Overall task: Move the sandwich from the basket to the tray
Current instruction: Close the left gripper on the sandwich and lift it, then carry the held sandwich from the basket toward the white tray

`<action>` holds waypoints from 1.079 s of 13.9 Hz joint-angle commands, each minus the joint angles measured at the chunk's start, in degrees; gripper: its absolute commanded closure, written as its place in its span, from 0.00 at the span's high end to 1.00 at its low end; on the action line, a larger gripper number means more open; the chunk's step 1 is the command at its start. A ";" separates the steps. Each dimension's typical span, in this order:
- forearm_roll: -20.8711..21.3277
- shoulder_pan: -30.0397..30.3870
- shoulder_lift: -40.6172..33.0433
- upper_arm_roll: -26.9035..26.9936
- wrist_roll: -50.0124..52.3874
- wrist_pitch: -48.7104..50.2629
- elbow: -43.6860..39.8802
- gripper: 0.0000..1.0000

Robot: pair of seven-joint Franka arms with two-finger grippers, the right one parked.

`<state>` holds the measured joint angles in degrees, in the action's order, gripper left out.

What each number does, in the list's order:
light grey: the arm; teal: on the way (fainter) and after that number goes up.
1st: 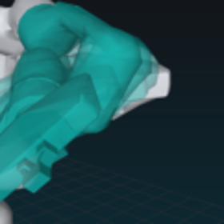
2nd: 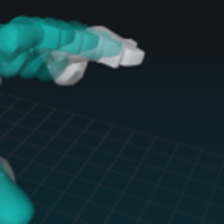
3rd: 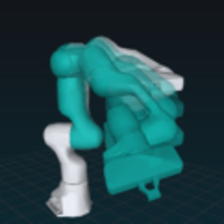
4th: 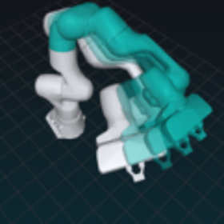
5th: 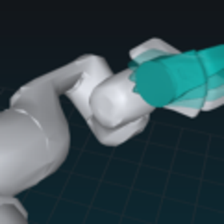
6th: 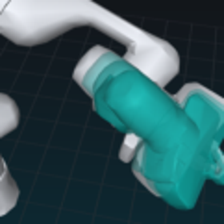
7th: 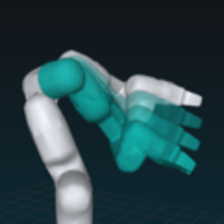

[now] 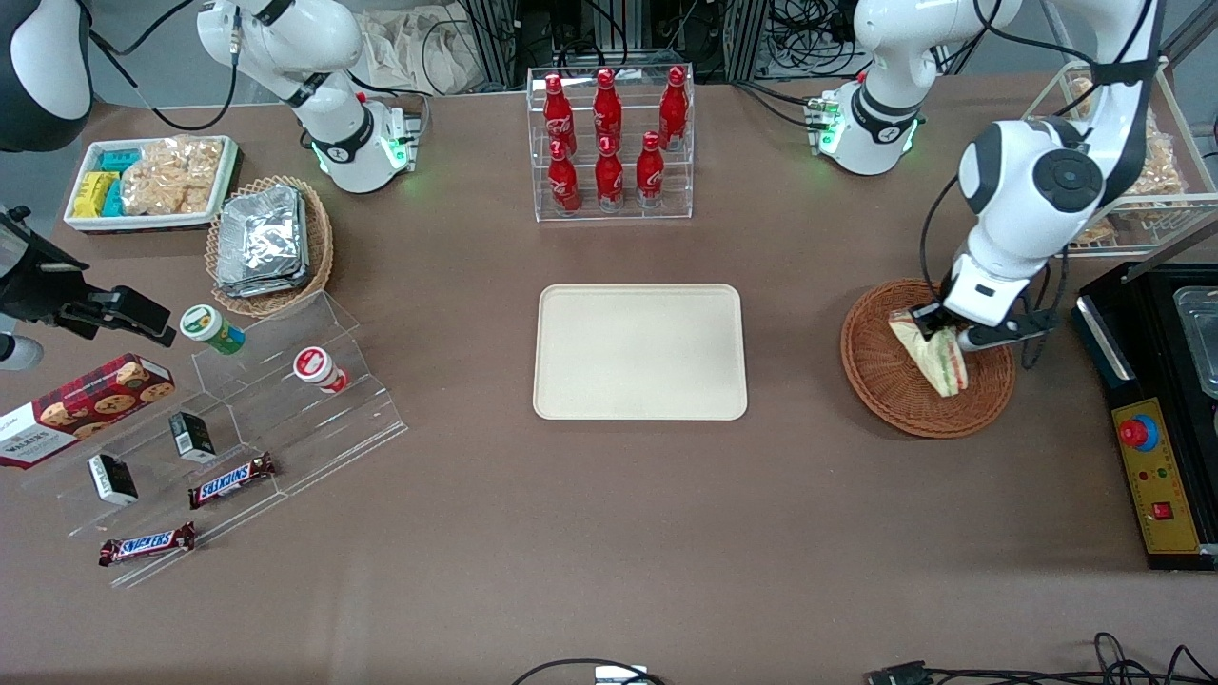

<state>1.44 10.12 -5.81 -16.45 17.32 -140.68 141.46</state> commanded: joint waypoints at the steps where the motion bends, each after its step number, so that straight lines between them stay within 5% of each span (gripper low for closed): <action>1: 0.67 0.07 -1.40 -5.32 -0.70 1.37 -1.45 0.00; 9: 3.39 0.07 0.18 -22.99 4.10 1.46 -4.08 0.00; 15: 5.84 -0.10 7.99 -30.12 9.21 3.92 -10.49 0.00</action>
<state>4.69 9.57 -2.49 -44.82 23.25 -138.74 135.22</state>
